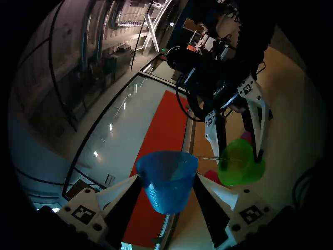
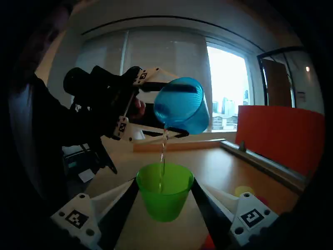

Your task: Pour water

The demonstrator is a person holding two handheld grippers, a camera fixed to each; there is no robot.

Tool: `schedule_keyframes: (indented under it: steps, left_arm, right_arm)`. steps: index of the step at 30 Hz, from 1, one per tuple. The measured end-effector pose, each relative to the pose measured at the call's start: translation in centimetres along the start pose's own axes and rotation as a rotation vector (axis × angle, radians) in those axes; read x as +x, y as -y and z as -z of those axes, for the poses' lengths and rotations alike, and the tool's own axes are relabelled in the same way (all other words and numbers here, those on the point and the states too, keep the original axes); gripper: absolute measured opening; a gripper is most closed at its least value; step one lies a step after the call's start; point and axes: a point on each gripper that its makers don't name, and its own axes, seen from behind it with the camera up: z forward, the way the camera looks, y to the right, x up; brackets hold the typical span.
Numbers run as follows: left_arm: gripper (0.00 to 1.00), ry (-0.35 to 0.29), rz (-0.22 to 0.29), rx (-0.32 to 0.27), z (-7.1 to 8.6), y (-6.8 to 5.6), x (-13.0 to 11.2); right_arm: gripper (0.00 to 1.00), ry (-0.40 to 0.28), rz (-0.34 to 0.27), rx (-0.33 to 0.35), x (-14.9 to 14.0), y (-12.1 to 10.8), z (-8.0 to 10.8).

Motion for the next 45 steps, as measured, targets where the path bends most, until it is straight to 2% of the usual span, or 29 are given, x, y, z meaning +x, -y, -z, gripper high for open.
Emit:
schedule_keyframes:
  steps: [12, 45]
  left_arm:
    - [0.83, 0.001, -0.023, 0.006, 0.12, 0.39, 0.15]
    - [0.83, 0.000, -0.075, 0.005, -0.22, 0.24, 0.51]
  right_arm:
    - [0.92, 0.000, 0.003, 0.000, 0.01, 0.06, -0.04]
    - [0.92, 0.002, 0.013, -0.003, 0.07, 0.00, 0.20]
